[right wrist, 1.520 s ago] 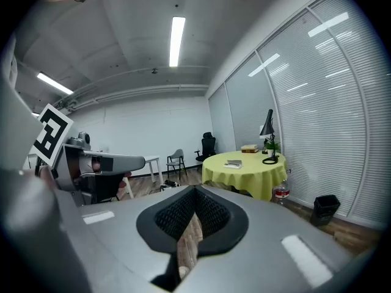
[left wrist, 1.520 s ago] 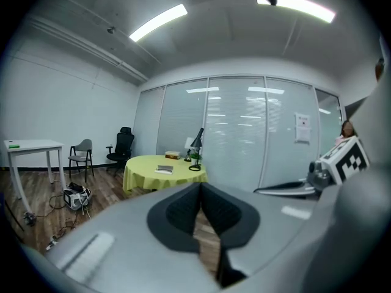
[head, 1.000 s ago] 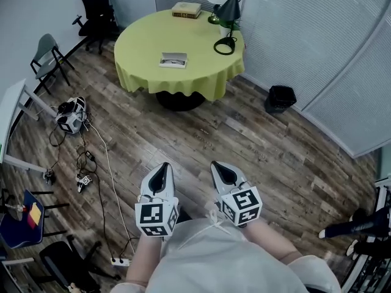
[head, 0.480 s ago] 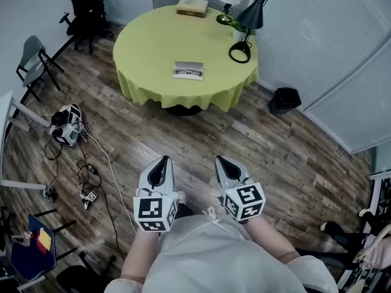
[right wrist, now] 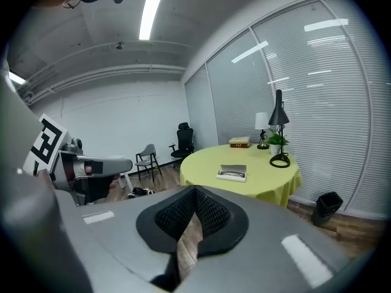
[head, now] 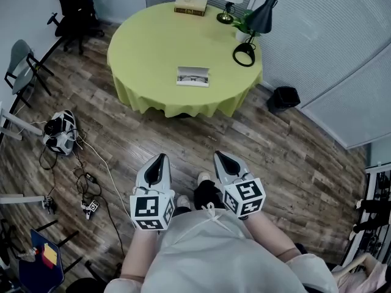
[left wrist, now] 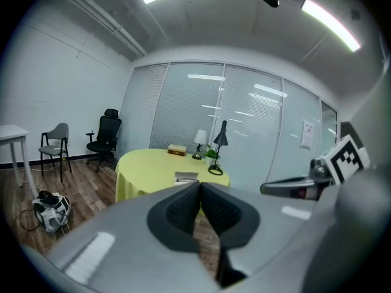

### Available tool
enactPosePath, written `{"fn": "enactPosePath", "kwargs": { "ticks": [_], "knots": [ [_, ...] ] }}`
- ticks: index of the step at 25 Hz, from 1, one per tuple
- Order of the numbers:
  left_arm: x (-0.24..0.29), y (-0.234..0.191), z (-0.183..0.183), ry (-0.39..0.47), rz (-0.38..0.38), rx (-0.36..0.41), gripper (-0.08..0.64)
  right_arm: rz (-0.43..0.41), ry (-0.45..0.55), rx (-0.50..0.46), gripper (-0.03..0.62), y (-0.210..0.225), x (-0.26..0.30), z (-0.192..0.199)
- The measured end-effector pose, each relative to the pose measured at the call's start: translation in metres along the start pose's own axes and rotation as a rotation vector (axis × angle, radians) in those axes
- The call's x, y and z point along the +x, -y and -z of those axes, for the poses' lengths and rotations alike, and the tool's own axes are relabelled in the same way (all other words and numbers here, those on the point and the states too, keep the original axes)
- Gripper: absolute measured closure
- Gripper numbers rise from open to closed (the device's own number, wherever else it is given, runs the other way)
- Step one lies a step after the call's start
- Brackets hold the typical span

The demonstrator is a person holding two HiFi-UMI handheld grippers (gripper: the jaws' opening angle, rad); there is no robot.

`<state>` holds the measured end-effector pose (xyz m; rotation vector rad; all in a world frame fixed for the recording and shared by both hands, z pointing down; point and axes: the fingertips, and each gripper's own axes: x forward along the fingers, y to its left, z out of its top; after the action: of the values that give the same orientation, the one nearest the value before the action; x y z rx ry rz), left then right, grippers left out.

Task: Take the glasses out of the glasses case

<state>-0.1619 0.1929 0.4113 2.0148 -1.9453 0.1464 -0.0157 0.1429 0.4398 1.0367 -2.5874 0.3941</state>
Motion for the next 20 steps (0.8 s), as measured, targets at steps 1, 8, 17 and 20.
{"fn": "enactPosePath", "kwargs": {
  "ticks": [1,8,17,20],
  "knots": [
    [0.008,-0.004,-0.001,-0.004,-0.001,-0.001,0.554,-0.001,0.0,0.003,0.592,0.003,0.008,-0.003],
    [0.076,-0.024,-0.02,-0.013,-0.026,0.016,0.554,-0.035,-0.005,0.018,0.592,0.04,0.075,-0.022],
    [0.212,-0.039,-0.078,-0.018,-0.042,0.053,0.554,-0.099,0.012,-0.014,0.592,0.123,0.183,-0.091],
    [0.261,-0.039,-0.092,-0.027,-0.033,0.086,0.554,-0.11,0.009,-0.006,0.592,0.157,0.217,-0.112]
  ]
}}
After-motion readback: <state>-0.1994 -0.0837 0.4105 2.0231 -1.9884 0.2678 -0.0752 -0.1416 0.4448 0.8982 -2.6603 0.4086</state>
